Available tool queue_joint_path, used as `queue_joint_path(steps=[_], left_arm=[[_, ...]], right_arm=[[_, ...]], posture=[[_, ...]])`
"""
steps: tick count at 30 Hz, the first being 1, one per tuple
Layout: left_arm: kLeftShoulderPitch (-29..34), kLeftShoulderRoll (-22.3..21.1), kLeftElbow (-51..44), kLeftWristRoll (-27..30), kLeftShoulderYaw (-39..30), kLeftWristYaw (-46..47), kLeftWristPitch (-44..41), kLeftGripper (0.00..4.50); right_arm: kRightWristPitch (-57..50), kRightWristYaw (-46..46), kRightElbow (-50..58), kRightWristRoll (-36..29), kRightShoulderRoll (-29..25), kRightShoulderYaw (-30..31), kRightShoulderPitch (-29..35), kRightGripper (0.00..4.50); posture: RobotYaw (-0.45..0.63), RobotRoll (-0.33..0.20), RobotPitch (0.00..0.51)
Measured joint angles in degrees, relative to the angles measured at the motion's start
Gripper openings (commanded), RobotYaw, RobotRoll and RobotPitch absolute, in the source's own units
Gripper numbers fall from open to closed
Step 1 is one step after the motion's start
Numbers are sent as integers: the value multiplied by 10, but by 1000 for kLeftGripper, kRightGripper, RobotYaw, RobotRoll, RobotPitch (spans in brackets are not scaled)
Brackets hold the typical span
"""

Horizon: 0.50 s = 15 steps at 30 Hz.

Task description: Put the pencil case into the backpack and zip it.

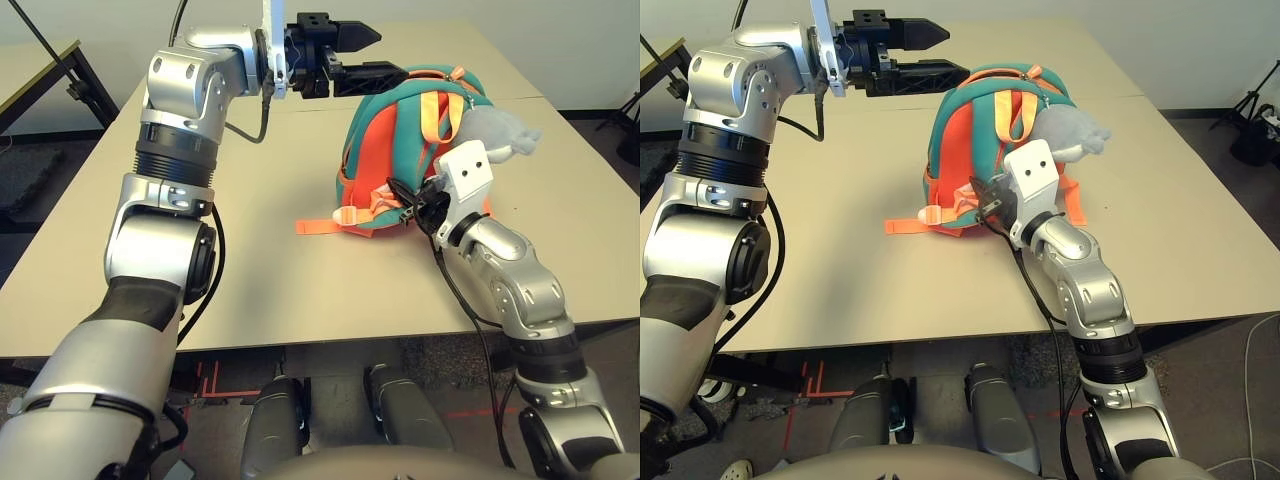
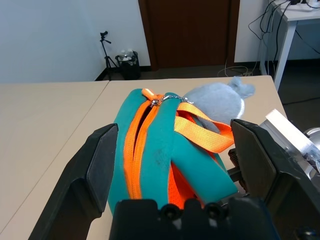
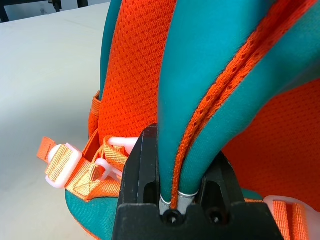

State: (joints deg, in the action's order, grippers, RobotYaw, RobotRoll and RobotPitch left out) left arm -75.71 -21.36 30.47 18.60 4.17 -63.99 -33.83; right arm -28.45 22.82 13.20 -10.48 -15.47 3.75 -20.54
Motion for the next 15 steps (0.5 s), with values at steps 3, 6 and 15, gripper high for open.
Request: queue_joint_path(steps=[3, 6, 15], left_arm=[[0, 0, 5, -4, 0, 0, 2, 4500], [0, 0, 19, -6, 0, 0, 4, 4500], [0, 20, 82, -21, -2, 15, 33, 4500]], right_arm=[[0, 0, 0, 0, 1, 0, 0, 634], [0, 0, 0, 0, 3, 0, 0, 634], [0, 0, 0, 3, 7, 0, 0, 634]], posture=[[-250, 0, 79], [-253, 0, 83], [-260, 0, 75]])
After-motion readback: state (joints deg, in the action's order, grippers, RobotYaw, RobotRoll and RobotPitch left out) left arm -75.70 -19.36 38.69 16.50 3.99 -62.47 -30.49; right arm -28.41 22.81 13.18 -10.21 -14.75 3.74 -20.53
